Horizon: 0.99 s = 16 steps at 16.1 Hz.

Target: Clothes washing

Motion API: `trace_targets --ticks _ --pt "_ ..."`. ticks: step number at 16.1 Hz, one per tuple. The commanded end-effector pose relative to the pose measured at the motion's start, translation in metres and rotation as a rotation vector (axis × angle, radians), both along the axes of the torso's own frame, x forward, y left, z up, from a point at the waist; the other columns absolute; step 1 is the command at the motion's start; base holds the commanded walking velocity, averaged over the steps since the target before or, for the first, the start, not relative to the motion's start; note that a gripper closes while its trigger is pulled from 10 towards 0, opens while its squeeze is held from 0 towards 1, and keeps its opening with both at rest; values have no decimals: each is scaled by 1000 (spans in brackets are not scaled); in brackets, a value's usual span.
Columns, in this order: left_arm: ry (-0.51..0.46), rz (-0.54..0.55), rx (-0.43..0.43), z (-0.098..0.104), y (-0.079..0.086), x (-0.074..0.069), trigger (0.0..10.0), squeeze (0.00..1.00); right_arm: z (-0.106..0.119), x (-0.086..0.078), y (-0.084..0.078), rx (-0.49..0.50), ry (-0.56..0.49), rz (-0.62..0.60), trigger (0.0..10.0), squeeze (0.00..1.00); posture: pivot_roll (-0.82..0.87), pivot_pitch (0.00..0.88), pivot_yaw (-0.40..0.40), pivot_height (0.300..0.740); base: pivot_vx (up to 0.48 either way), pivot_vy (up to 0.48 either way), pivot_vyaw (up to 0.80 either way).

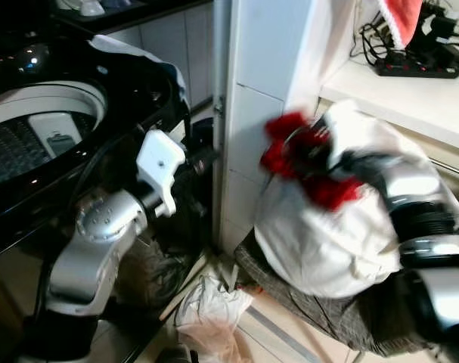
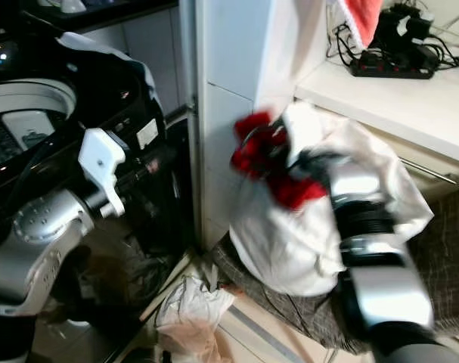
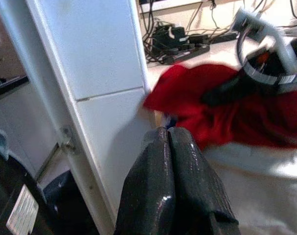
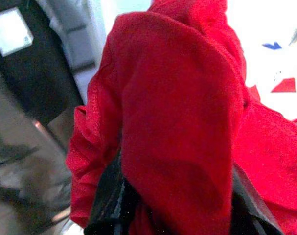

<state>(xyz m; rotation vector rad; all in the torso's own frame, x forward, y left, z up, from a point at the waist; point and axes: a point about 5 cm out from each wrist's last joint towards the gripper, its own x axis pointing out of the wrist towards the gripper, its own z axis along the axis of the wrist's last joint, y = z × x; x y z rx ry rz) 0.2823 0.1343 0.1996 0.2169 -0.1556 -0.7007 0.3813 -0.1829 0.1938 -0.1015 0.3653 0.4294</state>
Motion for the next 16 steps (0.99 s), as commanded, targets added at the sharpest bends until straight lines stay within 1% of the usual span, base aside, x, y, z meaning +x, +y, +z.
trace_targets --ticks 1,2,3,4,5,6,7,8,9,10,12,13,14,15,16 --pt "18 -17 16 -6 -4 1 10000 0 31 -3 7 53 -116 58 0 0 65 0 -5 740 0 0 0" --pt "33 -36 18 -11 -8 0 10000 0 21 -7 9 53 -85 68 0 0 56 0 -1 740 0 0 0" --pt "48 -61 17 -14 -12 -1 10000 0 2 -14 13 35 -25 78 0 0 39 0 10 740 0 0 0" --pt "61 -81 18 -17 -15 -2 10000 0 -12 -22 18 37 26 90 0 0 35 0 14 740 0 0 0" --pt "80 -99 26 -20 -17 -3 10000 0 -26 -29 21 8 77 105 0 0 34 0 14 740 0 0 0" --pt "95 -111 39 -23 -18 -5 10000 0 -39 -36 23 -42 120 122 0 0 34 0 13 740 0 0 0" --pt "100 -113 55 -25 -17 -5 10000 0 -52 -44 20 -119 160 130 0 0 38 0 10 740 0 0 0" --pt "103 -111 61 -27 -16 -5 10000 0 -61 -47 15 -175 181 116 0 0 38 0 10 740 0 0 0" --pt "98 -104 57 -26 -15 -5 10000 0 -66 -46 5 -252 174 62 0 0 38 0 10 740 0 0 0" --pt "94 -98 56 -25 -15 -5 10000 0 -65 -44 1 -271 157 37 0 0 38 0 10 740 0 0 0" --pt "88 -88 53 -24 -13 -4 10000 0 -52 -40 1 -186 99 -10 0 0 54 0 -6 740 0 0 0" --pt "84 -81 51 -24 -12 -4 10000 0 -42 -35 -2 -139 37 -58 3294 0 58 0 -11 740 0 0 0" --pt "84 -77 50 -24 -12 -4 10000 0 -40 -32 -4 -120 16 -79 10000 4 58 0 -10 740 0 0 0" --pt "85 -77 50 -24 -12 -4 10000 0 -42 -32 -4 -102 23 -78 10000 835 58 0 -10 740 0 0 0" --pt "83 -78 53 -24 -13 -3 10000 0 -45 -32 -3 -91 36 -81 10000 1000 60 0 -9 740 0 0 0"
